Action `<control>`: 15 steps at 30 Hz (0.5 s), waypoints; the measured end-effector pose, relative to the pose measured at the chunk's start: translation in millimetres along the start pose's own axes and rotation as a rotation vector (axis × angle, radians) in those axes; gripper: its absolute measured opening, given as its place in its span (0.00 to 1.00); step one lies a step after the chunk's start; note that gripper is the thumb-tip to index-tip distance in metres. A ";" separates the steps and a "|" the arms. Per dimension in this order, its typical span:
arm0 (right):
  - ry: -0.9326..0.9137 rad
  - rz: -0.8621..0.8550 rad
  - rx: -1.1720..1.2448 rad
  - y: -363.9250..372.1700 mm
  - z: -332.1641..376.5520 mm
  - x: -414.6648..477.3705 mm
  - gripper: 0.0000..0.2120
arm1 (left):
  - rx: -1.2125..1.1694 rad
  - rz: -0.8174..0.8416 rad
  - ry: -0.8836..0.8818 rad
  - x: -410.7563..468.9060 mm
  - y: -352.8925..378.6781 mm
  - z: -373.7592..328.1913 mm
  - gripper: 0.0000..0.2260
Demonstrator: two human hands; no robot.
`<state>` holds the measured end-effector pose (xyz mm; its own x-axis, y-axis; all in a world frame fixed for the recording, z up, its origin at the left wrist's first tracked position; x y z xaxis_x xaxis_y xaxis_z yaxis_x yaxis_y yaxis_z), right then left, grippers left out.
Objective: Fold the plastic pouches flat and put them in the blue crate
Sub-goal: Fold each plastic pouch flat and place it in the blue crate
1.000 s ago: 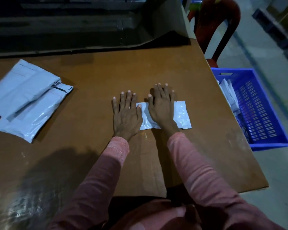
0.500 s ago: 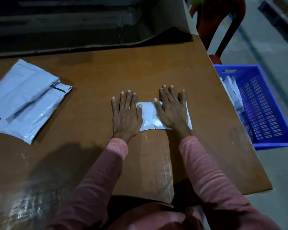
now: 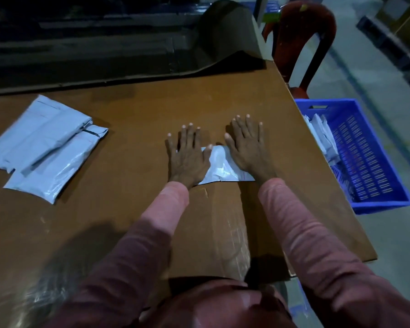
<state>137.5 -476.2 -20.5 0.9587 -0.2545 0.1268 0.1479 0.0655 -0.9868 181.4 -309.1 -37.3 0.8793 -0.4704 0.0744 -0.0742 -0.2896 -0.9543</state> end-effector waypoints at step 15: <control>0.121 -0.202 0.072 -6.2 -14.6 -11.1 0.25 | -0.024 -0.066 0.009 0.5 18.3 -26.6 0.28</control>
<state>122.4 -487.8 -17.3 0.8726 -0.3825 0.3039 0.3549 0.0690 -0.9323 168.0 -336.8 -47.1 0.8782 -0.4574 0.1396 -0.0275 -0.3396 -0.9402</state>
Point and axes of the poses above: each hand's wrist, its own x-axis towards the middle knuckle, its own y-axis out of the palm, z = x × y, the point moved 10 cm from there along x, towards the middle knuckle, and after that the axes turned 7 degrees about -x, right-handed, at the moved point
